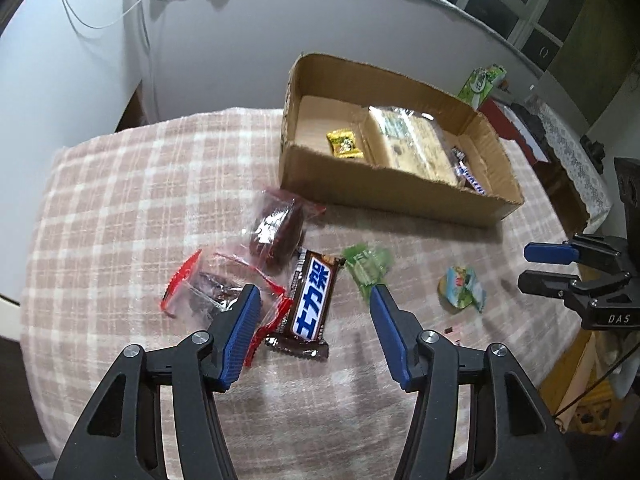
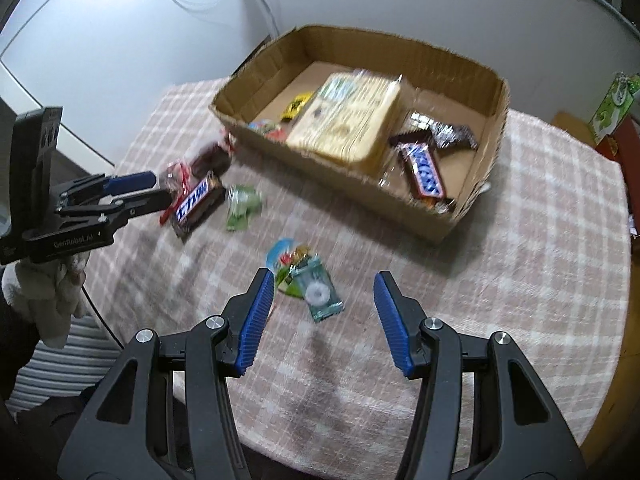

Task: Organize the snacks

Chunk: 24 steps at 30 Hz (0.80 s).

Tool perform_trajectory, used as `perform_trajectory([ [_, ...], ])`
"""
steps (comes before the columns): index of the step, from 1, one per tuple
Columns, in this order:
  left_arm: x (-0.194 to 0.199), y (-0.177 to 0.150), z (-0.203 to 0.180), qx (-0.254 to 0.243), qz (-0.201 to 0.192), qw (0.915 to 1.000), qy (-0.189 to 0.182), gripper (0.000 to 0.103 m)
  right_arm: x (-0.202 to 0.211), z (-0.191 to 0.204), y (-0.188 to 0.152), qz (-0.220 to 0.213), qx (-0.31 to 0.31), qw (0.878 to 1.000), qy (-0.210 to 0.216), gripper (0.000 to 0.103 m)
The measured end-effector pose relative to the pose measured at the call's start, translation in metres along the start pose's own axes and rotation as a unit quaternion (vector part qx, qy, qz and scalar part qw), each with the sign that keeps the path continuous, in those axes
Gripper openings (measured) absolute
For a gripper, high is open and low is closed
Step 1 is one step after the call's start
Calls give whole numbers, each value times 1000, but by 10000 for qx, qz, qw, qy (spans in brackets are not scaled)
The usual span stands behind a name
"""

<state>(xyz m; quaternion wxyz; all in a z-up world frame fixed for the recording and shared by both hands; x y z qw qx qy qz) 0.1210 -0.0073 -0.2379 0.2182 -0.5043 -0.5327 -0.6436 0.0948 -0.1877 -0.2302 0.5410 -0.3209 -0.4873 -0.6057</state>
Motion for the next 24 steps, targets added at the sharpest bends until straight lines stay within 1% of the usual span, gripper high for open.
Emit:
perform_trajectory([
  [5, -10, -2, -2, -167, 89, 9998, 62, 56, -16, -2, -5, 180, 7, 9998, -48, 55],
  [8, -16, -2, -3, -254, 152, 9996, 39, 56, -26, 0, -8, 256, 149, 9995, -132, 55],
  [12, -23, -1, -3, -377, 233, 9990, 105, 56, -37, 5, -13, 351, 411, 9981, -299, 55],
  [17, -30, 3, -5, -509, 277, 9982, 117, 56, -49, 8, -14, 424, 547, 9968, -411, 54],
  [19, -32, 4, -7, -553, 302, 9979, 118, 56, -53, 8, -13, 448, 573, 9963, -447, 52],
  [21, -36, 6, -7, -581, 336, 9977, 104, 56, -57, 10, -11, 500, 583, 9960, -446, 42],
  [22, -38, 6, -8, -588, 354, 9976, 100, 55, -59, 10, -11, 517, 581, 9960, -441, 41],
  [24, -42, 6, -10, -622, 401, 9972, 90, 48, -62, 9, -12, 549, 593, 9957, -461, 40],
])
Point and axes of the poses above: each gripper's, at about its wrist camera, not at the fingertips, and x roughly against the way its jaws point, z to its left, y to its top, the point moved 10 cm from there along -x, roughly the way its jaws point, and after that the axes turned 14 degrees about -x, right-handed, at the moved point
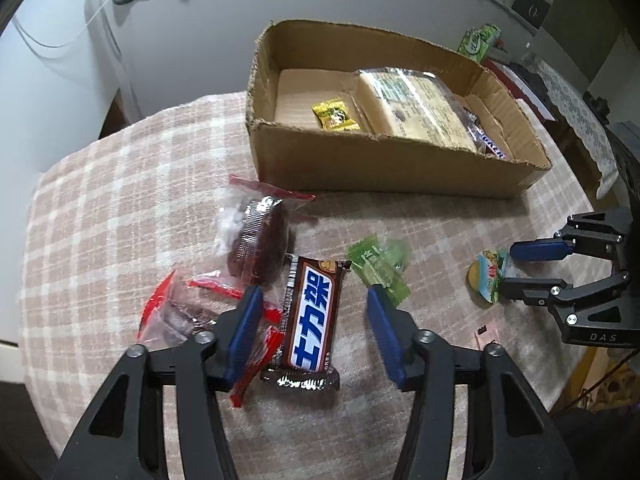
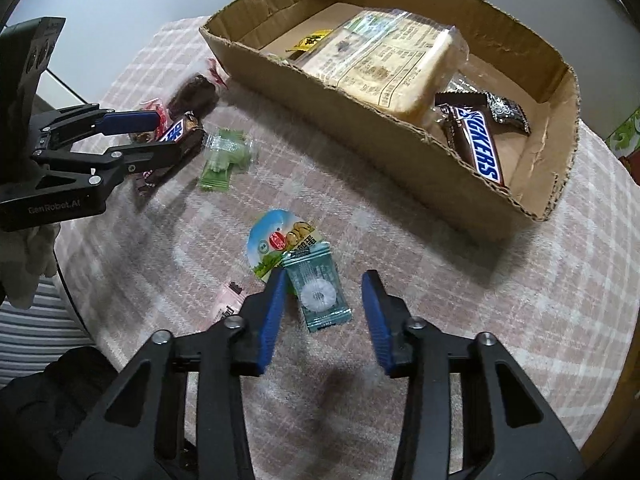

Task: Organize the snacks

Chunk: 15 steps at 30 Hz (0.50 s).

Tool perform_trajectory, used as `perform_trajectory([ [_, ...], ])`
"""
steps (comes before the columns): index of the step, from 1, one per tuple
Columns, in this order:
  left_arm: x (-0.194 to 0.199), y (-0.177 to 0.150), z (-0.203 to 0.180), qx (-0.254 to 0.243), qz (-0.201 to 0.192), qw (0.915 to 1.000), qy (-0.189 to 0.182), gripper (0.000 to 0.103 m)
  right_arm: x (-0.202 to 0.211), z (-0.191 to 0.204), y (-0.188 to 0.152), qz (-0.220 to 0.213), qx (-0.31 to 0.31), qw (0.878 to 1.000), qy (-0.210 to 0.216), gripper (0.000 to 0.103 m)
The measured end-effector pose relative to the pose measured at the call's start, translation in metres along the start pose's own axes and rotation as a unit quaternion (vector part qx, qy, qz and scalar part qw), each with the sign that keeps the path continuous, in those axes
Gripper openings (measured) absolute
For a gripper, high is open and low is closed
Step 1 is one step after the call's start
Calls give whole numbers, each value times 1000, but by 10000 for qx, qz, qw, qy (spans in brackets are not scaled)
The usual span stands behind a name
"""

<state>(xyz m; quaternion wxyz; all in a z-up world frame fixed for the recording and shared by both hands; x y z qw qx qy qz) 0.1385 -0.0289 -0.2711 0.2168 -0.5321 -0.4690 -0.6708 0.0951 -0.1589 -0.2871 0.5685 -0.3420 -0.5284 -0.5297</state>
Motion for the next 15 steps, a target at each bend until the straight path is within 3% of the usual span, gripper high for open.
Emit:
perform_trajectory([
  [9, -9, -7, -8, -44, 105, 9999, -74, 29, -9, -1, 1, -27, 2, 10000, -40, 25],
  [15, -10, -8, -9, -65, 106, 9999, -73, 27, -7, -4, 2, -48, -1, 10000, -68, 24],
])
Point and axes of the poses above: each gripper's, at about its wrist camera, not at the fingertips, and x roughly against the way its jaws point, z to its left, y to its top, the point moved 10 cm from there along -x, roughly the way its jaws point, and after that the axes turned 14 degrees about -x, right-handed, at the moved point
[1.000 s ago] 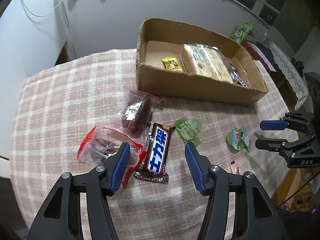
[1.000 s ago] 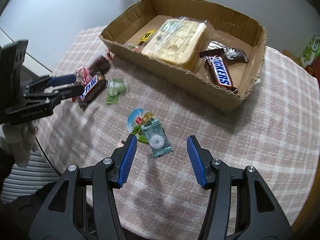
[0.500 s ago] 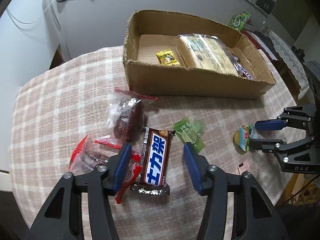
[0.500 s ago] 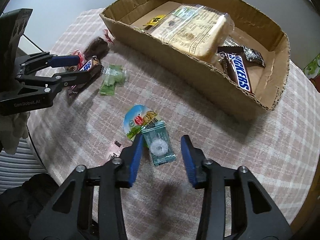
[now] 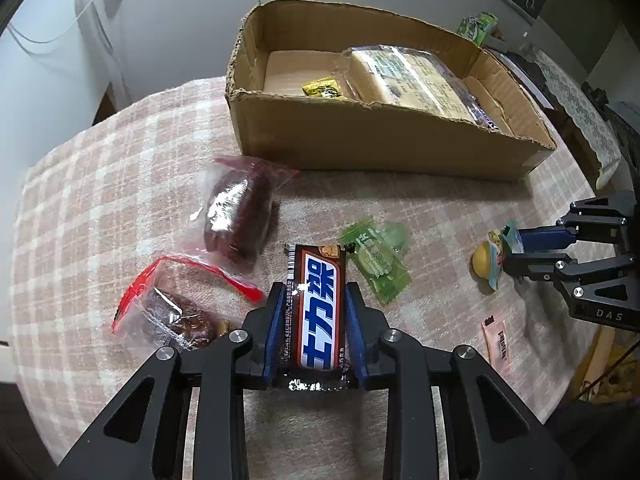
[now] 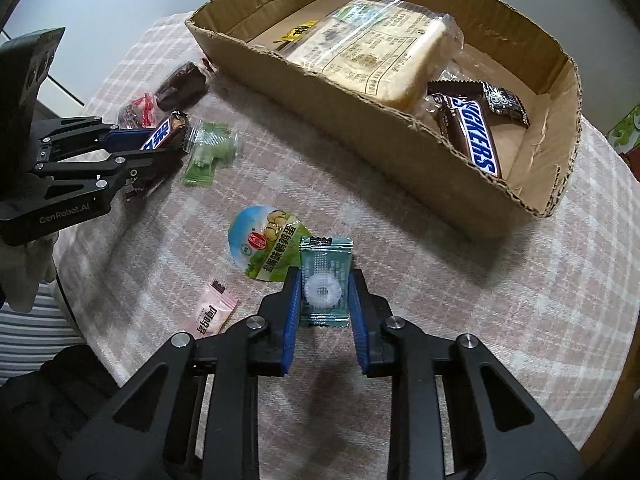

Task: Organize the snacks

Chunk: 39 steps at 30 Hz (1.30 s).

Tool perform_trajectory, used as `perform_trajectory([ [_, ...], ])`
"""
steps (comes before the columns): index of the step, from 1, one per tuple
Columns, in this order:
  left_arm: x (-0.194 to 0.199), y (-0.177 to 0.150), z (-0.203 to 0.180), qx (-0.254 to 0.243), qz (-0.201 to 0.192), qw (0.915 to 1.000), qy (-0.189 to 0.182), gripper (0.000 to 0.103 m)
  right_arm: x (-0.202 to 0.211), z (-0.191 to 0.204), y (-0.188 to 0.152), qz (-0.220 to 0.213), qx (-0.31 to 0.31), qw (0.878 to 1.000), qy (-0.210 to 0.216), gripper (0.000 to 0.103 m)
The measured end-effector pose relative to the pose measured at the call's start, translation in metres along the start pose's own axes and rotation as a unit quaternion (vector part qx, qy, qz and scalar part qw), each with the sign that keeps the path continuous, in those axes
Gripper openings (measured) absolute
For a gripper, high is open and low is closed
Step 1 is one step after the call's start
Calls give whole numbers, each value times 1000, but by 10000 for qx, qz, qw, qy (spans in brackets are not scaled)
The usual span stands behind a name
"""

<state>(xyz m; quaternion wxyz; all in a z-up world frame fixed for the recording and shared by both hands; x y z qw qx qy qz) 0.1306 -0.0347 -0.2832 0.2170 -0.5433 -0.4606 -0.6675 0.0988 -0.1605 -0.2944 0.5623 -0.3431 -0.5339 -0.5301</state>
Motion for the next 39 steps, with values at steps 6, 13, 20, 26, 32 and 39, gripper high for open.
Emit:
perform_trajectory([
  [6, 2, 0, 4, 137, -52, 9998, -110, 26, -1, 4, -1, -19, -29, 10000, -9, 24],
  [13, 8, -8, -2, 176, -93, 9997, -164, 26, -1, 3, -3, -36, -105, 9999, 33, 23],
  [20, 20, -8, -6, 154, -162, 9996, -159, 26, 4, -2, -4, -101, -189, 9997, 85, 23],
  [26, 41, 3, -4, 196, -376, 9990, -144, 26, 17, -7, -1, -220, -296, 9992, 163, 23],
  [32, 66, 20, -4, 162, -669, 9975, -137, 26, 41, -12, 3, -385, -395, 9981, 275, 23],
  [39, 92, 48, -15, -33, -952, 9954, -106, 26, 74, -12, 15, -670, -440, 9960, 395, 23],
])
Point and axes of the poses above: each gripper's, at about its wrist camera, not at the fingertips, and x roughly against the way its jaws point, z to its left, y to its top, the point moved 10 cm from there along -x, roughly the way its jaws point, and after that the axes turned 14 degrees about -x, right-handed, at the moved point
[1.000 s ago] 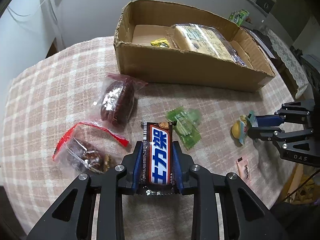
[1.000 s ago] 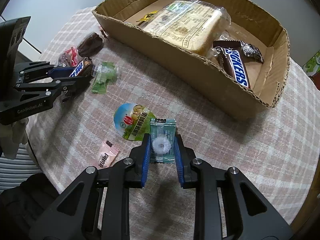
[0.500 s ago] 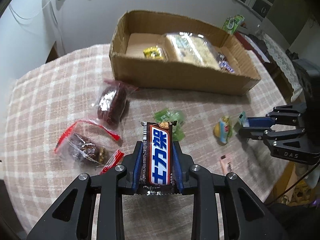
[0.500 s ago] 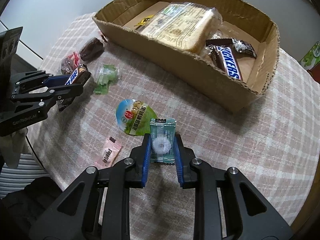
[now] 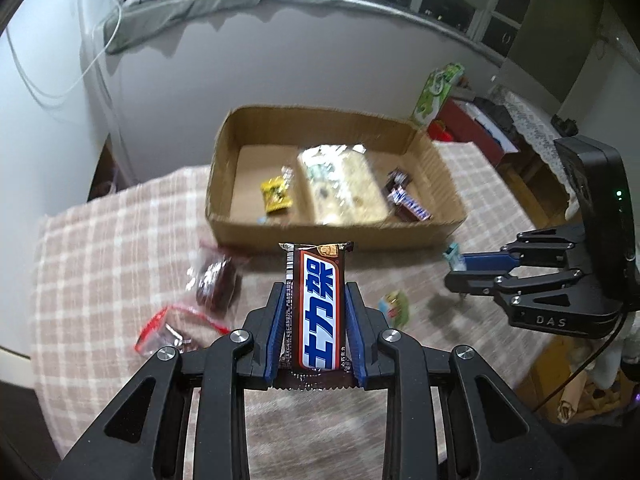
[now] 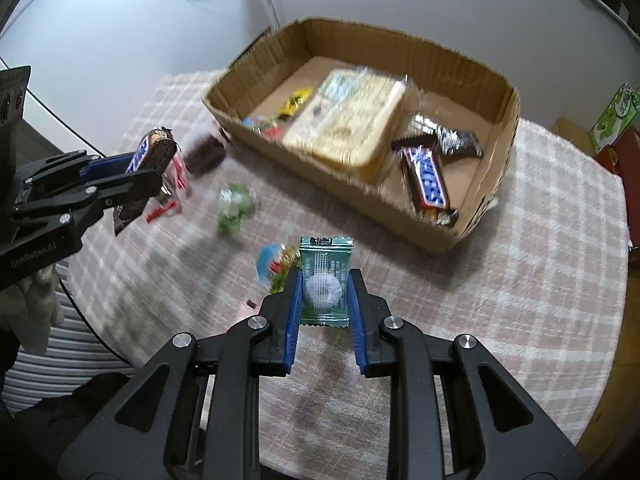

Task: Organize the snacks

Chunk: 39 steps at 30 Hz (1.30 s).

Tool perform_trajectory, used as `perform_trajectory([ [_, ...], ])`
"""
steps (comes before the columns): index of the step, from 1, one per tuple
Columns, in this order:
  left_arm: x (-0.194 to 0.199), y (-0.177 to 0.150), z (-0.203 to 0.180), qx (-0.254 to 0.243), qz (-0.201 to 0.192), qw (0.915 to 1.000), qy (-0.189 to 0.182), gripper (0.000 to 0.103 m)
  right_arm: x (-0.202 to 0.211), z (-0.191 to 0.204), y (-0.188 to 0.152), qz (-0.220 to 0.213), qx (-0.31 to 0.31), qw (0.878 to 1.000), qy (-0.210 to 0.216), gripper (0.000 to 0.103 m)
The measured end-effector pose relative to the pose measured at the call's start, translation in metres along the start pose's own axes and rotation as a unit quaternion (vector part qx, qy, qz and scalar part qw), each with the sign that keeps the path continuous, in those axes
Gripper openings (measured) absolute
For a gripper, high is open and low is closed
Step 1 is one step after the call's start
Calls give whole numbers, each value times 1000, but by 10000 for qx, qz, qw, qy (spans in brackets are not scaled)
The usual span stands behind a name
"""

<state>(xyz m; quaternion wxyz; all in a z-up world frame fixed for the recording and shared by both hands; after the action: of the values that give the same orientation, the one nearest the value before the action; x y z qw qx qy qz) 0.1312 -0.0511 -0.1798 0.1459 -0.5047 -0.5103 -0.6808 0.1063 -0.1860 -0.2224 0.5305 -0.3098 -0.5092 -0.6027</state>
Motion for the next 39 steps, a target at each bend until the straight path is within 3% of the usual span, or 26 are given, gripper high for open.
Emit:
perform_trajectory([
  [8, 2, 23, -7, -76, -197, 9998, -70, 26, 18, 10, 20, -230, -34, 9997, 94, 23],
  [21, -16, 42, 24, 237, -171, 9995, -79, 26, 32, -2, 67, -550, -98, 9984, -68, 23],
  [39, -73, 84, 44, 274, 110, 9996, 23, 26, -7, -39, 133, -473, -365, 9974, -403, 23],
])
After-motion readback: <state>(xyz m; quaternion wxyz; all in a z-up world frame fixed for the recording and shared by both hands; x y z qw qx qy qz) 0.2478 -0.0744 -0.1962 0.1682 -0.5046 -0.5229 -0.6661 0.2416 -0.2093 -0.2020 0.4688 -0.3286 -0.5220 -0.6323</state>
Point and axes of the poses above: each gripper's, at about its wrist camera, not at the fingertips, and x roughly against the way its jaws point, z to its left, y to its top, the point moved 10 cm from there along -x, roughly the way its jaws point, and after that the axes turned 14 degrees about -x, right-handed, at the moved point
